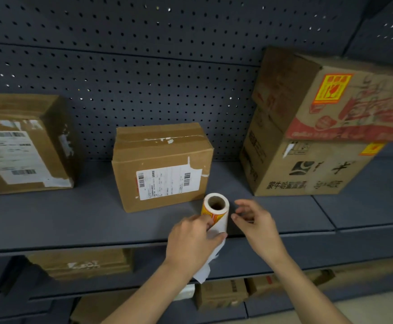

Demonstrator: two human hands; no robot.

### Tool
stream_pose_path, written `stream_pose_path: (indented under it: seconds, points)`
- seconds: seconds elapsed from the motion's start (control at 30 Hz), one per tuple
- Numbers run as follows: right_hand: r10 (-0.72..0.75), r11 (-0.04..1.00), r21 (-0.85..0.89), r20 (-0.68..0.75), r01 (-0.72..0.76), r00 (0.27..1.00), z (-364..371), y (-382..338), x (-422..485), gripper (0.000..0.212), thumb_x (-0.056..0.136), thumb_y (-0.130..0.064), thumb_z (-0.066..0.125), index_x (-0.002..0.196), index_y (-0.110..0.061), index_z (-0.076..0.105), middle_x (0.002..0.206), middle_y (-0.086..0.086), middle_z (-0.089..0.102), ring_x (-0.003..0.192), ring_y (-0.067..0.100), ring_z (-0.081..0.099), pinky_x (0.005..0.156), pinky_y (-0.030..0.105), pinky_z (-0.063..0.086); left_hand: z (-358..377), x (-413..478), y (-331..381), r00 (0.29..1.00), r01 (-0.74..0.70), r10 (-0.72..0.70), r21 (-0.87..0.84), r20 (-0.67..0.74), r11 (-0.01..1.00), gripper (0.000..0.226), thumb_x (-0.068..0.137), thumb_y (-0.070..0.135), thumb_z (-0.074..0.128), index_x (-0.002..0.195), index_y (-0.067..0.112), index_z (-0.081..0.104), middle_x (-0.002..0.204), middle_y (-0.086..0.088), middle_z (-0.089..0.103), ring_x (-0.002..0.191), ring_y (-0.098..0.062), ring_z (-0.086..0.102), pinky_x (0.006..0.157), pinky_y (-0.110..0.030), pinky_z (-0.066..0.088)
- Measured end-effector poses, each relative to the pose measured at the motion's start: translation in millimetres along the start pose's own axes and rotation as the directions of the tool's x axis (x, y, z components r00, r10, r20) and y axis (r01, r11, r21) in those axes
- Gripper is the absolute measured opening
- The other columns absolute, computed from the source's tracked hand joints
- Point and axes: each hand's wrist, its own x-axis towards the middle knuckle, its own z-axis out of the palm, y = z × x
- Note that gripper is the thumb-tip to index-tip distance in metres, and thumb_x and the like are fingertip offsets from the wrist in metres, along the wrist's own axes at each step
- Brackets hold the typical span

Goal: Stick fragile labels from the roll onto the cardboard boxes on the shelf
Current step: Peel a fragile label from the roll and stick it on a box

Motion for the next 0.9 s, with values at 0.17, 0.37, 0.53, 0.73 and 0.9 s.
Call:
stream_pose_path:
  seconds: [0.17,0.37,0.53,0.73,0.9]
  points:
    - [0.019,0.999,0.036,0.026,-0.02,0.999,-1,-2,-6,0.031,0.09,-0.015,0.072,0.116,-0.028,0.063,0.092,-0.01,0.069,0.087,-0.007,0.063,0.072,0.007,0.047,12,13,9,0.999,0.011,-0.014,0.079,0.047,0.997,0.023,0.093,0.043,0.062,0.083,0.021,0.061,0.082,-0.001,0.069,0.079,-0.023,0.065,0.063,-0.029,0.043]
    - [0.027,0.995,0.093,0.017,-0.028,1.0,-5,-7,-8,0.026,0.093,-0.017,0.069,0.116,-0.028,0.063,0.093,-0.012,0.07,0.086,-0.011,0.063,0.072,0.005,0.046,7,29,16,0.998,0.036,-0.053,-0.311,-0.045,0.95,0.008,0.092,0.031,0.069,0.085,0.026,0.07,0.078,0.011,0.07,0.075,-0.006,0.066,0.069,-0.03,0.055]
    - [0.035,0.983,0.182,0.017,-0.038,0.999,-5,-13,-4,0.019,0.095,-0.021,0.066,0.11,-0.033,0.065,0.092,-0.01,0.072,0.086,-0.004,0.065,0.076,0.013,0.048,-4,28,10,0.989,0.061,-0.131,-0.609,-0.071,0.791,0.014,0.093,0.014,0.068,0.087,0.027,0.069,0.085,0.007,0.073,0.083,-0.006,0.068,0.076,-0.022,0.052]
    - [-0.001,0.937,0.348,0.083,-0.028,0.997,6,-37,-1,0.017,0.093,-0.02,0.069,0.108,-0.027,0.067,0.076,-0.003,0.073,0.067,0.0,0.064,0.062,0.015,0.048,-16,12,-12,0.996,0.07,-0.082,-0.745,0.02,0.664,0.021,0.095,0.0,0.061,0.102,0.016,0.073,0.097,0.002,0.076,0.094,-0.015,0.07,0.082,-0.024,0.053]
    - [-0.042,0.901,0.431,0.198,-0.049,0.979,17,-50,0,0.029,0.088,-0.004,0.072,0.113,-0.017,0.065,0.084,0.013,0.076,0.075,0.011,0.072,0.068,0.023,0.056,-26,3,-20,0.994,0.109,-0.047,-0.802,0.101,0.587,0.031,0.095,-0.006,0.059,0.112,0.018,0.07,0.106,0.001,0.076,0.103,-0.016,0.071,0.087,-0.027,0.056]
